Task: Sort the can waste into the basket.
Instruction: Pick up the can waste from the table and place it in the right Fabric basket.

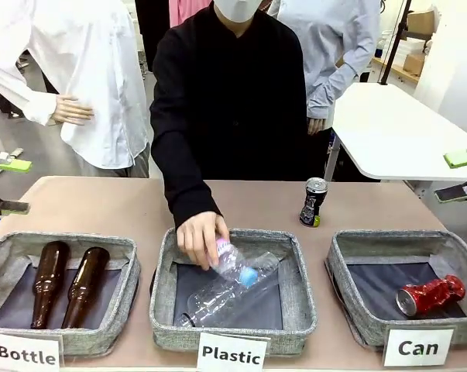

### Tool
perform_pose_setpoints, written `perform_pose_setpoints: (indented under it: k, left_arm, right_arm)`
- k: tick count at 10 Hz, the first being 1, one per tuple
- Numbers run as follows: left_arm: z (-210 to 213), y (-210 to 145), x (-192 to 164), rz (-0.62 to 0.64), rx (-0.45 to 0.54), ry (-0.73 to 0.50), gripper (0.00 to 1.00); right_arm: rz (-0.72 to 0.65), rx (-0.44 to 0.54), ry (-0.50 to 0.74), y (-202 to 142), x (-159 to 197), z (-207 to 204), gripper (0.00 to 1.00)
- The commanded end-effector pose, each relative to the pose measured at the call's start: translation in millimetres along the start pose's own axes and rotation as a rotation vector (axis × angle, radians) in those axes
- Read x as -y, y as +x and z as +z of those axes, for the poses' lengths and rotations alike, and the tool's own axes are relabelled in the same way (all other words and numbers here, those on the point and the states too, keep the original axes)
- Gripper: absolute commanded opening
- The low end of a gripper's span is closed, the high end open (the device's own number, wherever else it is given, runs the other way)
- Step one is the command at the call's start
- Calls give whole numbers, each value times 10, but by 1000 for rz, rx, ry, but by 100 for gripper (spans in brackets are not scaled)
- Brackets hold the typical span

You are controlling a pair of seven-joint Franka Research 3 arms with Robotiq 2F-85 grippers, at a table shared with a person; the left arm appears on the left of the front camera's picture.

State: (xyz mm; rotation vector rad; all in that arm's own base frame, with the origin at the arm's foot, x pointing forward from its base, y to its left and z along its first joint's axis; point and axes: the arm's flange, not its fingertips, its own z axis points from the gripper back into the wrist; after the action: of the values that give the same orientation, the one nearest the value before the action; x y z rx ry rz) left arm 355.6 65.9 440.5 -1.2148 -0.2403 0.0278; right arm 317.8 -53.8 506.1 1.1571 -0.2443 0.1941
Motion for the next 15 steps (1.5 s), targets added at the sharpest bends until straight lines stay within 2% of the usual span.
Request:
perform_pose_setpoints:
  k: [1, 8, 9, 10, 11, 12, 13, 15]
  left_arm:
    - [65, -20, 21, 1, -11, 14, 100]
    - [65, -20, 21, 1, -11, 14, 100]
    - [65, -20, 21, 1, -11, 14, 100]
    - [65, -20, 21, 1, -11, 14, 100]
    - [65, -20, 21, 1, -11, 14, 100]
    - [65, -20, 21, 1, -11, 14, 100]
    - [65, -20, 21, 1, -11, 14, 100]
    - [65, -20, 21, 1, -11, 14, 100]
  right_arm:
    - [17, -4, -3, -10, -24, 4, 100]
    - [0, 1, -2, -6, -5, 9, 100]
    - [67, 95, -205, -113, -130, 281, 100]
    - [258, 86, -278, 5, -125, 233, 100]
    - [496, 89, -424, 272, 8, -18, 100]
    - [715, -18, -555, 484, 219, -238, 100]
    - [856, -80, -617, 602, 465, -390, 100]
    - [1011, -100, -649, 679, 701, -568, 100]
